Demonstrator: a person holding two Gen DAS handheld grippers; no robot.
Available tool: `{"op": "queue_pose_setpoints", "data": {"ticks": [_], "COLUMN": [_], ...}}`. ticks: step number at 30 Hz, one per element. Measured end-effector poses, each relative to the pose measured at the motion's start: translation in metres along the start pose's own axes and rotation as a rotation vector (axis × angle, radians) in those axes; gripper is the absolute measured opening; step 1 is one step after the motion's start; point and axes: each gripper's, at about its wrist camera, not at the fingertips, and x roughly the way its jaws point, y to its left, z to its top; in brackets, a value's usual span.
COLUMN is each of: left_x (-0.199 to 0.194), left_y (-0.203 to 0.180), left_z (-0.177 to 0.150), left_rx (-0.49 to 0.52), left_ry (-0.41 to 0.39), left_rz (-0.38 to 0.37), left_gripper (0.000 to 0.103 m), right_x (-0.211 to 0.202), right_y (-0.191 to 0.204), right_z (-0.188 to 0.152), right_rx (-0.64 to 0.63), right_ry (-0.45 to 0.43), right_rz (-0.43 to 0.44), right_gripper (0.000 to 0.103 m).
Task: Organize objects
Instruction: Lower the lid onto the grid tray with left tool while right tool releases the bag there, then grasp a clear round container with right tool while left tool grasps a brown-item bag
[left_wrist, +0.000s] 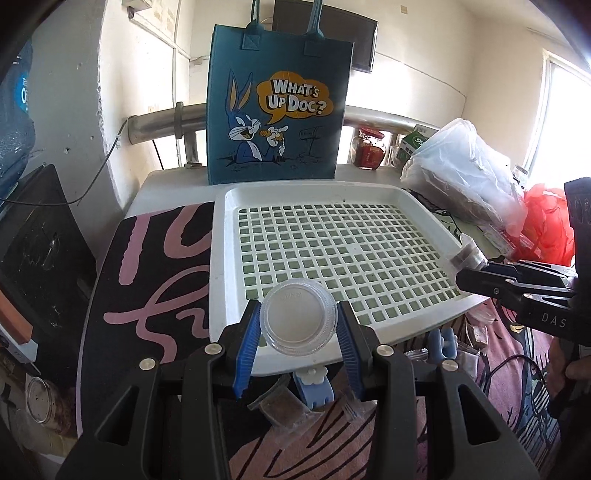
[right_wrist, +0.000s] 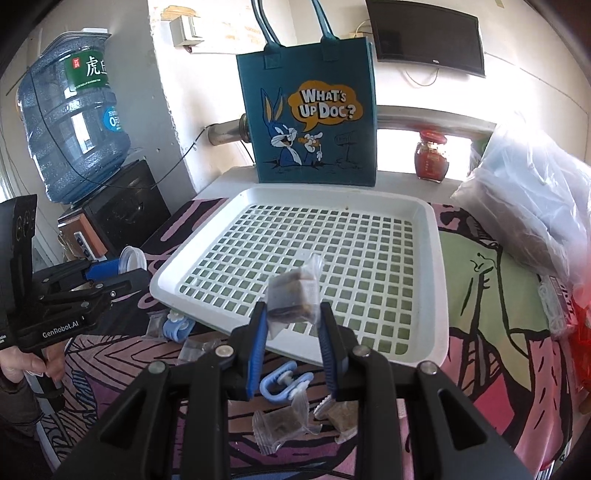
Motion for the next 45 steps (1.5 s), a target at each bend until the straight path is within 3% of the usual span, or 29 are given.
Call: {"op": "queue_pose_setpoints", "data": {"ticks": [4, 9, 11, 12, 13, 14, 15, 17, 21, 26, 30, 32, 37, 45], "left_x": [0.046, 0.065, 0.067, 0.066, 0.063, 0.059, 0.054, 0.039, -0.007, -0.057, -0.053, -0.045, -0.026, 0.0], "left_y": [-0.005, -0.006, -0.006, -0.005, -0.005, -0.004, -0.004, -0.002, 0.012, 0.03, 0.036, 0.038, 0.035, 0.023], "left_z": [0.004, 0.006, 0.007, 0.007, 0.006, 0.007, 0.008, 0.011, 0.017, 0.011, -0.013, -0.029, -0.058, -0.063], "left_rx": [-0.021, -0.043, -0.048, -0.064, -0.077, -0.087, -0.096, -0.101, -0.118, -0.121, -0.127, -0.149, -0.167, -0.108], "left_ry": [0.083, 0.098, 0.102, 0.108, 0.098, 0.09, 0.081, 0.047, -0.073, -0.22, -0.152, -0.099, 0.012, 0.087], "left_rz": [0.032, 0.088, 0.084, 0.068, 0.038, 0.018, 0.004, -0.039, -0.08, -0.033, 0.023, 0.0, 0.028, 0.037], "left_gripper": [0.04, 0.04, 0.047, 0.06, 0.067, 0.069, 0.072, 0.074, 0.076, 0.092, 0.092, 0.092, 0.092, 0.091], "right_x": [0.04, 0.075, 0.083, 0.081, 0.08, 0.078, 0.074, 0.056, 0.006, -0.057, -0.073, -0.067, -0.038, 0.0], "right_y": [-0.012, -0.027, -0.031, -0.031, -0.031, -0.033, -0.035, -0.038, -0.039, -0.042, -0.05, -0.058, -0.072, -0.07], "right_z": [0.009, 0.011, 0.009, 0.009, 0.01, 0.012, 0.013, 0.015, 0.02, 0.011, -0.004, -0.012, -0.038, -0.057], "right_rx": [0.035, 0.041, 0.041, 0.033, 0.036, 0.046, 0.057, 0.077, 0.098, 0.11, 0.123, 0.152, 0.196, 0.196], "right_ry": [0.08, 0.151, 0.183, 0.166, 0.163, 0.161, 0.141, 0.075, -0.061, -0.215, -0.23, -0.181, -0.043, 0.091], "right_rz": [-0.053, -0.123, -0.129, -0.13, -0.136, -0.139, -0.141, -0.137, -0.097, -0.06, -0.074, -0.112, -0.099, -0.129], "right_gripper": [0.026, 0.026, 0.029, 0.03, 0.032, 0.04, 0.049, 0.054, 0.054, 0.062, 0.063, 0.063, 0.063, 0.06]}}
